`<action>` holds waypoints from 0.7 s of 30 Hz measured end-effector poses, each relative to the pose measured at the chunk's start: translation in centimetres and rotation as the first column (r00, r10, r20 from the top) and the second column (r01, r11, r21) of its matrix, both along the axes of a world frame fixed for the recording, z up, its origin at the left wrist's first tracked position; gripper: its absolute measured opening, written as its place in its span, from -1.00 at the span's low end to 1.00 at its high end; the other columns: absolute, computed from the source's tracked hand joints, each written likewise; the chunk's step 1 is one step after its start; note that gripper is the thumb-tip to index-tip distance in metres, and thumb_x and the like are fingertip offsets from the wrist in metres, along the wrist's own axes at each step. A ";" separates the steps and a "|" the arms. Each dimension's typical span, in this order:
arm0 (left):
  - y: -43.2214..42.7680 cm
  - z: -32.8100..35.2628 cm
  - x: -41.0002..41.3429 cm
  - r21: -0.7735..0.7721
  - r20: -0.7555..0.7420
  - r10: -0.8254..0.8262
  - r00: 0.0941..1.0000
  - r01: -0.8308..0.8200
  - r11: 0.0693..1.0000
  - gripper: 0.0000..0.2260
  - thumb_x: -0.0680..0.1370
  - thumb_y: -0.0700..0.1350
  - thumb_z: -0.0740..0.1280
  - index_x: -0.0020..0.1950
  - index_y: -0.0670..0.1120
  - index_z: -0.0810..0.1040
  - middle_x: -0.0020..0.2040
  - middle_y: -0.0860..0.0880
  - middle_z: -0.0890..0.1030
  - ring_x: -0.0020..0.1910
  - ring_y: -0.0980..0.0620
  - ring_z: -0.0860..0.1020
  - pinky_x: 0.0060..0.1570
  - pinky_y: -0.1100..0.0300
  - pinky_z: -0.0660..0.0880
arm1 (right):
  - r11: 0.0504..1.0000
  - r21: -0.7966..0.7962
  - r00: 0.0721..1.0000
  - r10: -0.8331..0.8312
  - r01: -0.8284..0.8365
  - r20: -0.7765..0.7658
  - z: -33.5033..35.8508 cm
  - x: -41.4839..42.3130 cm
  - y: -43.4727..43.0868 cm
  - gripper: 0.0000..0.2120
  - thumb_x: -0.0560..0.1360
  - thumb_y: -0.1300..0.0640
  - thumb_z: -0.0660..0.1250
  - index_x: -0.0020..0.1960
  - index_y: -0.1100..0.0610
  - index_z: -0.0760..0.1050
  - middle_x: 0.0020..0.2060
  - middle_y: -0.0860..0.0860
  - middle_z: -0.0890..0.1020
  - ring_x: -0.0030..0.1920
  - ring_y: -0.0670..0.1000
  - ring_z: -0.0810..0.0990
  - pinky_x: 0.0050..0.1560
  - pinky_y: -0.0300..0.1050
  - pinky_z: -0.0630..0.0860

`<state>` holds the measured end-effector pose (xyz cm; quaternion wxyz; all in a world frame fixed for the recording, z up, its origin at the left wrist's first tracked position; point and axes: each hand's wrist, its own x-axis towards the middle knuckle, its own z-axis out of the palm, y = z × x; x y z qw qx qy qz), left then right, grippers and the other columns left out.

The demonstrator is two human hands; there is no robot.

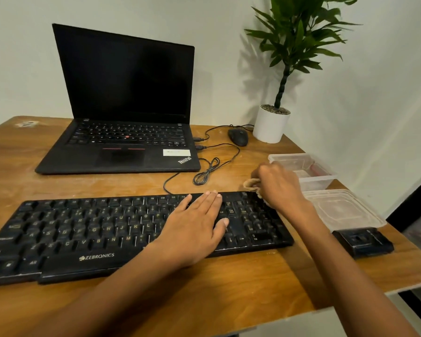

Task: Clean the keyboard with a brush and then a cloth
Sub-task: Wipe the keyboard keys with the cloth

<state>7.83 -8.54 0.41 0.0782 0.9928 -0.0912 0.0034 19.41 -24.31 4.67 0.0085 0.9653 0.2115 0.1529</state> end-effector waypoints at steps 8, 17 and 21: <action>1.6 1.4 0.1 -0.314 0.049 0.029 0.998 -0.012 0.949 -0.37 0.53 0.27 -0.02 0.52 0.01 -0.03 0.50 0.09 0.13 0.48 0.11 0.09 0.47 0.06 -0.01 | 0.744 0.655 0.946 0.292 -0.132 -0.142 2.8 -4.1 1.0 -0.84 0.48 0.11 0.35 0.06 0.01 0.55 -0.09 -0.12 0.60 -0.01 -0.07 0.52 -0.11 -0.16 0.39; 8.4 4.5 -4.4 -0.936 -0.349 -0.053 0.936 -0.350 -0.031 -0.66 0.43 0.10 0.24 0.13 0.00 0.52 0.03 -0.11 0.66 -0.06 -0.04 0.65 -0.10 0.12 0.61 | 0.249 0.949 0.627 0.712 0.195 -0.316 2.2 -9.2 8.3 -0.75 0.54 0.20 0.26 0.16 0.06 0.28 0.11 0.09 0.53 0.02 0.01 0.59 -0.15 -0.13 0.61; 10.2 4.1 -5.4 -0.920 -0.380 0.120 0.917 -0.388 0.052 -0.87 0.53 -0.10 0.28 0.01 -0.10 0.55 -0.07 -0.14 0.66 -0.30 0.02 0.64 -0.25 0.24 0.61 | 0.656 0.740 0.853 0.463 -0.148 -0.240 -0.3 -9.4 9.9 -0.76 0.51 0.10 0.30 0.13 0.04 0.32 -0.07 -0.07 0.53 -0.07 -0.03 0.55 -0.07 0.00 0.54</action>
